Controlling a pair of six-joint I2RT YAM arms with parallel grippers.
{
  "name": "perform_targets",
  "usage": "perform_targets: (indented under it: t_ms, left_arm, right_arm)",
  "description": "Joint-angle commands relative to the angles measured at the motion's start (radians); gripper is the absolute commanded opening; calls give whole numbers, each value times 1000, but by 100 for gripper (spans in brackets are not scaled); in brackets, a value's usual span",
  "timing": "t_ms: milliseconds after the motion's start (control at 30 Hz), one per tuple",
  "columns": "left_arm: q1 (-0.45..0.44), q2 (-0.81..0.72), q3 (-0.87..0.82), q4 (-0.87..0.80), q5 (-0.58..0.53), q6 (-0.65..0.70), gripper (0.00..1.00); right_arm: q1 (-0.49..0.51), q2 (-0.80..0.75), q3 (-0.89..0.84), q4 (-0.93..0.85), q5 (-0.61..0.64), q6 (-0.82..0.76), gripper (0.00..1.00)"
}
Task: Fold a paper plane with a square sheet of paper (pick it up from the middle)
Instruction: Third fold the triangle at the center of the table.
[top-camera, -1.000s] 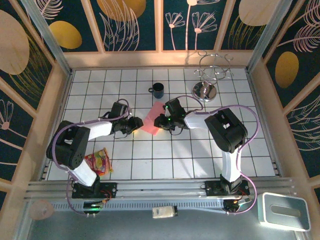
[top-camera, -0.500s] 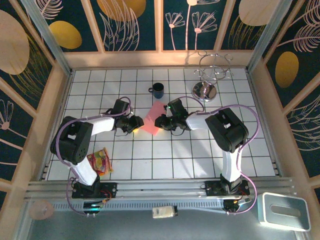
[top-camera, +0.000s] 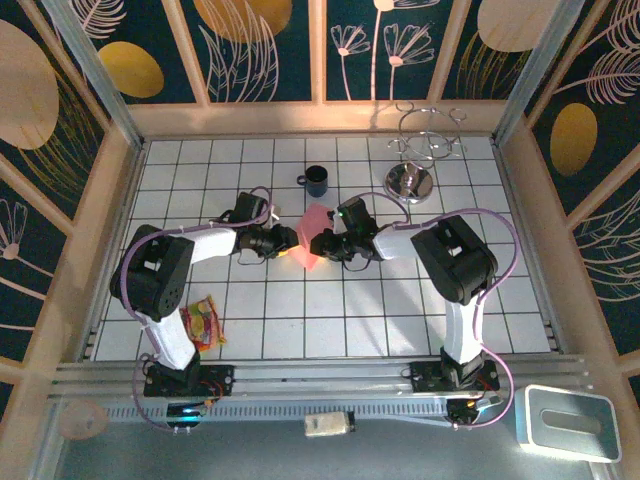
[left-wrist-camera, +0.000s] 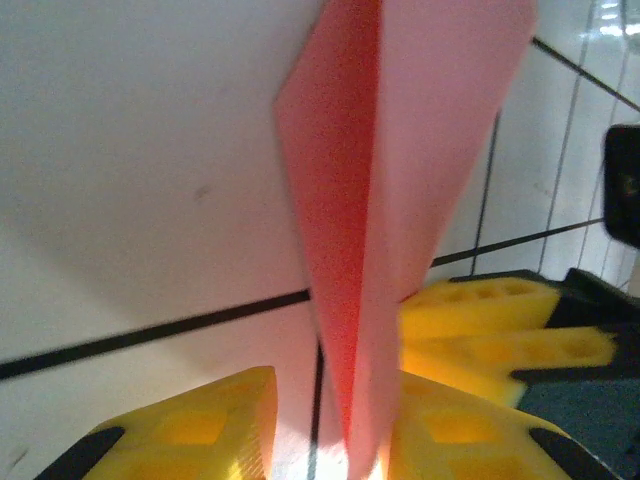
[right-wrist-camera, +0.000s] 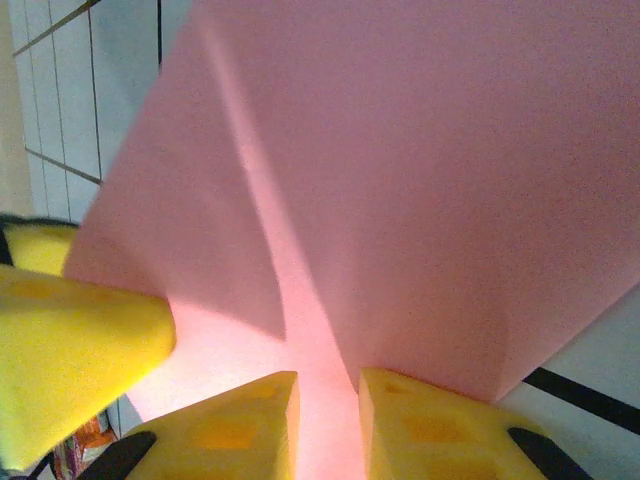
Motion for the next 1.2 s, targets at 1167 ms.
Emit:
perform_targets:
  t_ms: [1167]
  left_arm:
    - [35, 13, 46, 35, 12, 39, 0]
  right_arm:
    - [2, -207, -23, -126, 156, -217, 42]
